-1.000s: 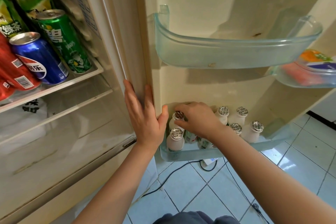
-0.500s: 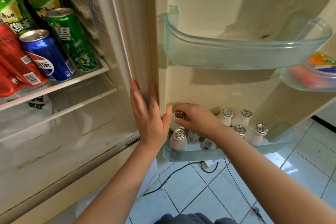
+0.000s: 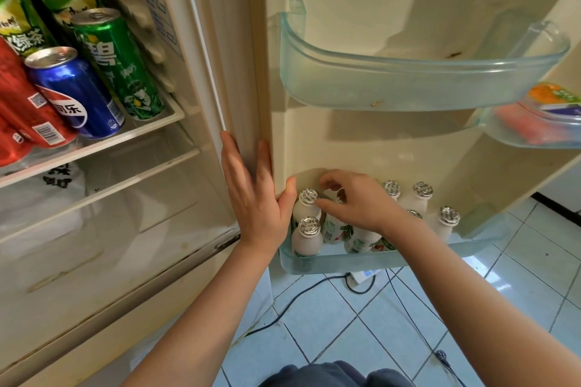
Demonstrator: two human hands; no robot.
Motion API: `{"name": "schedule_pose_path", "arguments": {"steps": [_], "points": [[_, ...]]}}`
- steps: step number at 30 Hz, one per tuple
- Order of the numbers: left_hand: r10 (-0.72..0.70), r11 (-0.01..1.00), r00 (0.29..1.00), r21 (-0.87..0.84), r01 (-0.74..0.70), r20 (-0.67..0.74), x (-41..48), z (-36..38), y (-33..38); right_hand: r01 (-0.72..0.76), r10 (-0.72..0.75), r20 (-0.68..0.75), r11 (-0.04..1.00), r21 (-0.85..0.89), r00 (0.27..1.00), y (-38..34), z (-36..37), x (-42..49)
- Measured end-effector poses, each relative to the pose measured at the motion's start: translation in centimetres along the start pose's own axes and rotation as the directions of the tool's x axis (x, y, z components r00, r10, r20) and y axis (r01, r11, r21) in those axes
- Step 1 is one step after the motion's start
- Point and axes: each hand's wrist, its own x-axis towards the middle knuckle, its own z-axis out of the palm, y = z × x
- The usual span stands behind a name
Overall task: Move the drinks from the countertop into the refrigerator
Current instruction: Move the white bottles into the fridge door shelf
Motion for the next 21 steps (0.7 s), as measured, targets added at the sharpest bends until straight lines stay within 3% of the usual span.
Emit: {"name": "schedule_pose_path", "arguments": {"steps": [6,9,21], "points": [[0.011,1.0,1.0,-0.007,-0.012,-0.022,0.0,0.1,0.0,-0.079,0.092,0.045,0.972,-0.222,0.995,1.8,-1.2,-1.2],[0.029,0.999,0.999,-0.016,-0.029,-0.034,0.0,0.1,0.1,-0.088,0.112,0.095,0.969,-0.231,0.989,1.6,-0.9,-1.3],[0.014,0.999,0.999,-0.031,-0.015,-0.031,-0.2,0.3,-0.3,-0.02,0.04,0.075,0.97,-0.24,0.996,0.6,0.1,-3.5]]}}
